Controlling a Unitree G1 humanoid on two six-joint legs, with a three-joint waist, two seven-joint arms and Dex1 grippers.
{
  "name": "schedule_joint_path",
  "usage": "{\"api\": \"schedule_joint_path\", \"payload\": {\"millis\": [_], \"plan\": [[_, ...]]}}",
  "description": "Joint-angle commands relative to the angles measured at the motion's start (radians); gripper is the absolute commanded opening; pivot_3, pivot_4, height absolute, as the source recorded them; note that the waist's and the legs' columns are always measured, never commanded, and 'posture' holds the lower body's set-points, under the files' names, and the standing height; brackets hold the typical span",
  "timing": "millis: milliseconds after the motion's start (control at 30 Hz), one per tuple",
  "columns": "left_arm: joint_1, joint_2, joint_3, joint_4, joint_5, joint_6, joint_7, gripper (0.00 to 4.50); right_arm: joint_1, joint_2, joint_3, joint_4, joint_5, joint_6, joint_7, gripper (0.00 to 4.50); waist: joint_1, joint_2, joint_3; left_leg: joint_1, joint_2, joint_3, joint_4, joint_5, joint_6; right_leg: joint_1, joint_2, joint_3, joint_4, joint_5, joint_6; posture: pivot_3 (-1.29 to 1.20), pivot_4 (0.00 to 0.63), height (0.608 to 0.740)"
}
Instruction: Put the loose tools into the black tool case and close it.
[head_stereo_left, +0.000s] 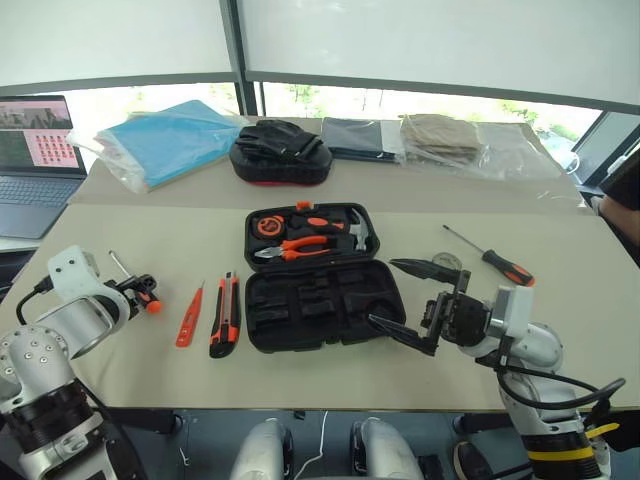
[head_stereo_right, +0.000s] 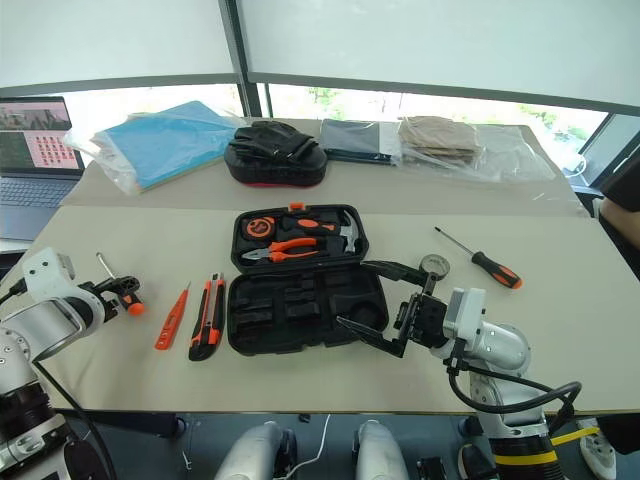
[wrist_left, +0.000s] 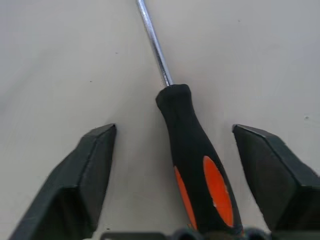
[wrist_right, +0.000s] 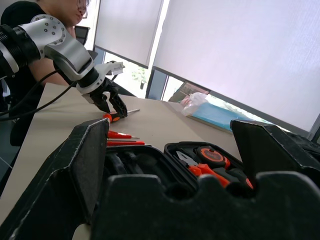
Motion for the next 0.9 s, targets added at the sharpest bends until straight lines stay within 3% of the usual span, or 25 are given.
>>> {"api": "schedule_joint_path", "payload": {"millis": [33,167,200,400,600,767,900], "plan": [[-0.002,-0.031,-0.016,0.046,0.027,0.045,-0.022,2.40,-0.013,-0.006,-0.013,-0.046,0.009,0.011,-0.016,4.50,0.003,0.000,0.000,0.001,0.000,0.000,0.000,0.000,-0.001,0.001,0.000,0.000,0.000,0.000,0.000,0.00,0.150,0.740],[0.019,-0.032,0.008,0.055,0.059,0.056,-0.038,0.91,-0.012,-0.008,-0.021,-0.042,0.013,0.012,-0.021,4.50,-0.006,0.001,-0.001,0.002,0.000,0.003,0.000,0.000,0.000,0.000,0.000,0.004,0.000,0.000,0.000,0.00,0.150,0.740],[0.025,-0.027,0.023,0.053,0.067,0.048,-0.041,0.75,-0.009,-0.009,-0.022,-0.036,0.013,0.010,-0.016,4.50,-0.008,0.002,-0.001,0.003,0.000,0.004,-0.001,-0.001,0.000,0.000,0.001,0.005,0.000,0.000,0.000,0.00,0.150,0.740],[0.063,0.001,0.101,-0.015,0.073,0.016,-0.088,0.75,-0.016,-0.018,-0.027,0.000,0.019,0.008,0.015,4.50,-0.029,0.002,-0.002,0.005,0.003,0.007,-0.003,0.000,0.000,-0.001,0.004,0.009,0.000,-0.001,0.000,0.00,0.150,0.740],[0.212,0.093,0.093,-0.152,0.110,-0.382,-0.472,0.75,-0.014,-0.038,-0.058,0.039,0.017,-0.003,0.027,4.50,-0.031,-0.003,0.001,0.004,0.008,0.013,-0.004,-0.001,0.000,-0.005,0.008,0.013,0.000,-0.001,-0.004,0.00,0.150,0.740],[0.264,0.257,-0.069,-0.212,0.188,-0.666,-0.896,0.75,0.014,-0.056,-0.105,0.046,0.007,-0.003,0.008,4.50,0.001,-0.005,0.001,0.000,0.009,0.016,-0.003,-0.005,-0.006,-0.010,0.007,0.012,-0.001,-0.005,-0.011,0.00,0.150,0.740],[0.209,0.386,-0.298,-0.170,0.333,-0.879,-1.137,0.75,0.053,-0.082,-0.148,0.029,-0.002,0.016,-0.021,4.50,0.017,-0.004,0.001,-0.008,0.006,0.018,-0.002,-0.005,-0.005,-0.017,0.003,0.013,-0.001,-0.003,-0.010,0.00,0.150,0.740]]}}
